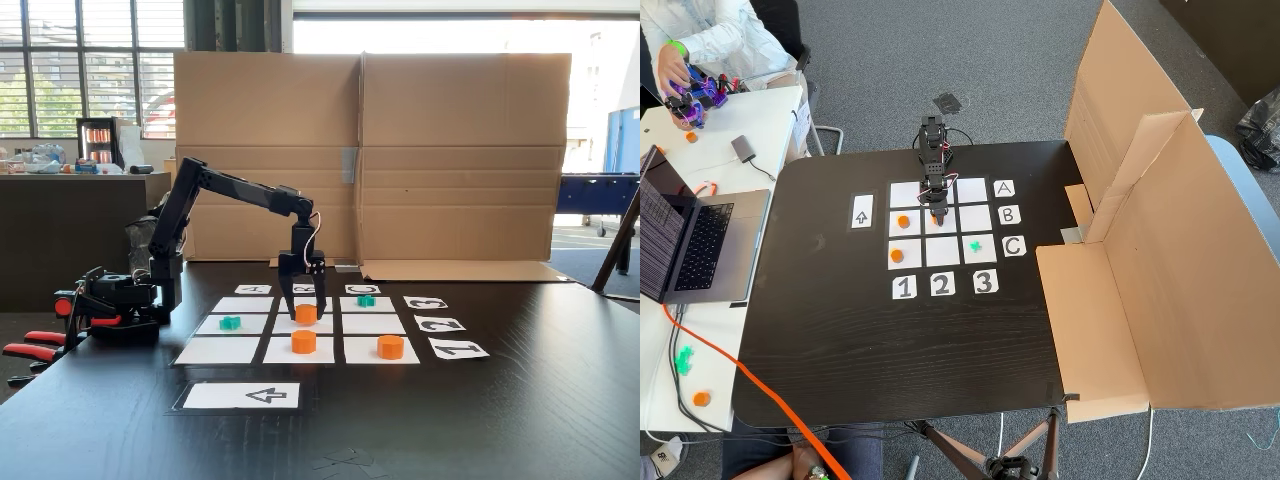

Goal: Pick up the round, orange token and place it in the grid on square B2.

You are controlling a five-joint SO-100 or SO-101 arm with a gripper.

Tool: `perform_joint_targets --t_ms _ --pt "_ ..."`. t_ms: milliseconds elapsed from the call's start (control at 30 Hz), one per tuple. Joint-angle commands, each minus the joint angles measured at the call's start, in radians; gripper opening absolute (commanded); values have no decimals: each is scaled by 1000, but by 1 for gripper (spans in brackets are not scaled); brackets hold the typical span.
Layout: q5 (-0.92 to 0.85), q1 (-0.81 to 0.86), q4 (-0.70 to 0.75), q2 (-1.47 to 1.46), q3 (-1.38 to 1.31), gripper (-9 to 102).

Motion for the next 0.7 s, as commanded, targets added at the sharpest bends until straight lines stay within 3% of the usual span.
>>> perform_joint_targets --t_ms 0,333,433,667 --pt "9 -8 -12 11 5 5" --pt "37 -3 -60 31 81 29" --pt "87 9 -100 75 138 53" --pt "87 5 -160 201 272 62"
